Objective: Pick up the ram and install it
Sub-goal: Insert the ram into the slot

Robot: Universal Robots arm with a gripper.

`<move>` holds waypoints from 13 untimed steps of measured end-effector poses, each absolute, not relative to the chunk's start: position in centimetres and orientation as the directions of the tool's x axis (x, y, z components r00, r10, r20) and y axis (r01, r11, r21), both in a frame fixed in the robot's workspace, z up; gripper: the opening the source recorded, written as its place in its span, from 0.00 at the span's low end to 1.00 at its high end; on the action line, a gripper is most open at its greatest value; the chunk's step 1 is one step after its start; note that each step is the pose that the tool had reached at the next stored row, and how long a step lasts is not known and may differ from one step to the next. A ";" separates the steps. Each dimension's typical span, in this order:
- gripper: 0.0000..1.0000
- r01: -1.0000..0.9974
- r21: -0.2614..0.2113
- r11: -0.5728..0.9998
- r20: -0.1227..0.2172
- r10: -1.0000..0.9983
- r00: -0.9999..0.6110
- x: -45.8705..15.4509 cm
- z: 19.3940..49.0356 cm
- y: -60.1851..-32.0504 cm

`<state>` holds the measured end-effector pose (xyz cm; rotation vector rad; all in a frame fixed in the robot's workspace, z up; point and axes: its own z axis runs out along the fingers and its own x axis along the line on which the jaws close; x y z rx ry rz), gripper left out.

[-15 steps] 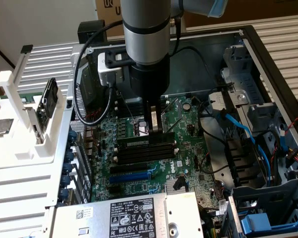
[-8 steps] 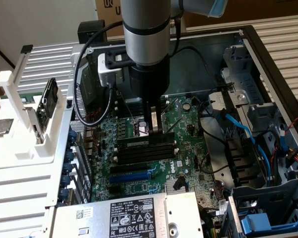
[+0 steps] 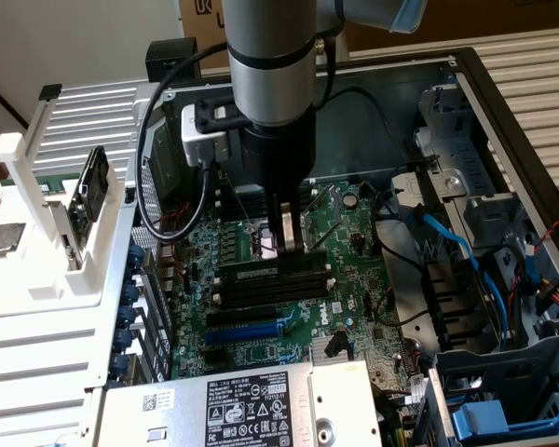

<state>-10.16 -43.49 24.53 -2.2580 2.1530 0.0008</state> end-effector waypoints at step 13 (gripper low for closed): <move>0.13 -0.997 -0.018 -0.071 0.004 -0.997 0.071 -10.4 24.1 -42.9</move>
